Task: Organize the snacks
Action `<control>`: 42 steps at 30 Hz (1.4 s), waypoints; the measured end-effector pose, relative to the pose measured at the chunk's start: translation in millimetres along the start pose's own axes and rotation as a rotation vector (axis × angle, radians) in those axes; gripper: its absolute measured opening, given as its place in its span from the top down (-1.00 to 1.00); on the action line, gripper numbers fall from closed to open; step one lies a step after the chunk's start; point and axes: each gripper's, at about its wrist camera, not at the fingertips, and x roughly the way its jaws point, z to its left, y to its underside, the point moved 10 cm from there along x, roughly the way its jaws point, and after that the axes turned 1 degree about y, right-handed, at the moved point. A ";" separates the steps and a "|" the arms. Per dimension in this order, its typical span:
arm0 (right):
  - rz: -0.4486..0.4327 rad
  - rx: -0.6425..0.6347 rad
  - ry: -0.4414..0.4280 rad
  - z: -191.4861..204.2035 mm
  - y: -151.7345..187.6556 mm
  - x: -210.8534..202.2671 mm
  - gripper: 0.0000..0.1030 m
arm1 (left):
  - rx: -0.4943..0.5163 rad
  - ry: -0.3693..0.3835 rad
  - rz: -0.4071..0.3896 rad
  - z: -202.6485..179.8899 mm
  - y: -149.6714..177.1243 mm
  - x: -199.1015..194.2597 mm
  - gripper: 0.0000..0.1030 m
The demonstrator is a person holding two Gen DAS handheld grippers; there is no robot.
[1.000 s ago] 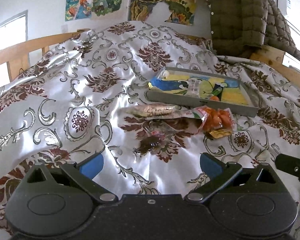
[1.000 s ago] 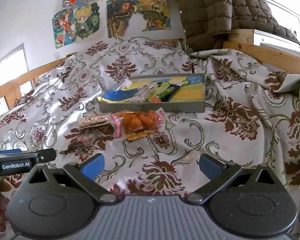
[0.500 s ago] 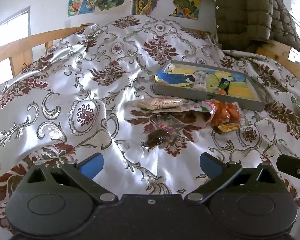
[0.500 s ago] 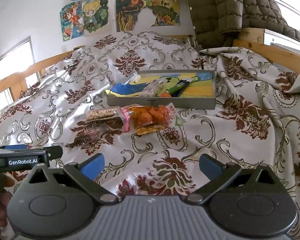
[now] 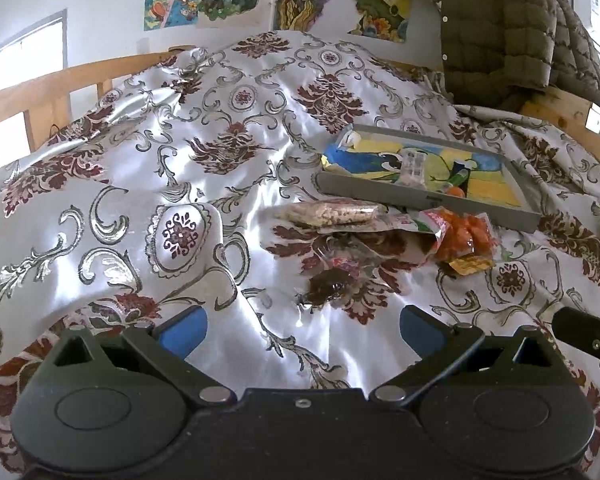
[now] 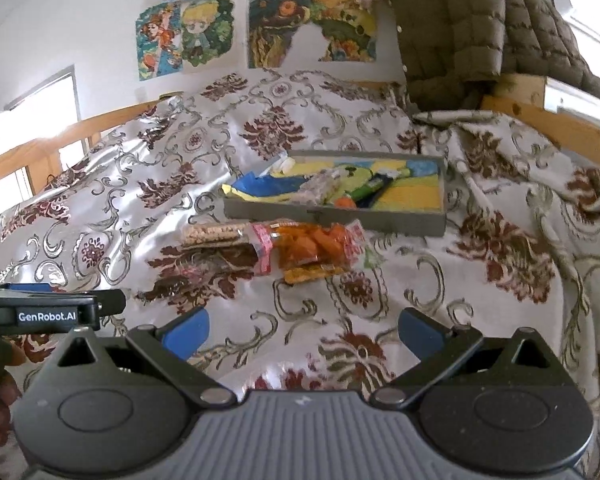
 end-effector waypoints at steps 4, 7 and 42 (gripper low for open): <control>-0.033 -0.043 0.007 4.5 -6.7 4.0 -1.00 | 0.019 0.002 -0.004 2.0 -2.7 4.8 -0.98; -0.042 -0.063 0.020 4.0 -8.9 10.2 -1.00 | 0.025 0.002 0.006 4.5 -3.4 11.9 -0.98; 0.029 -0.020 -0.132 -11.9 -20.7 126.7 -0.99 | 0.413 0.252 0.199 -46.6 -20.0 114.7 -0.98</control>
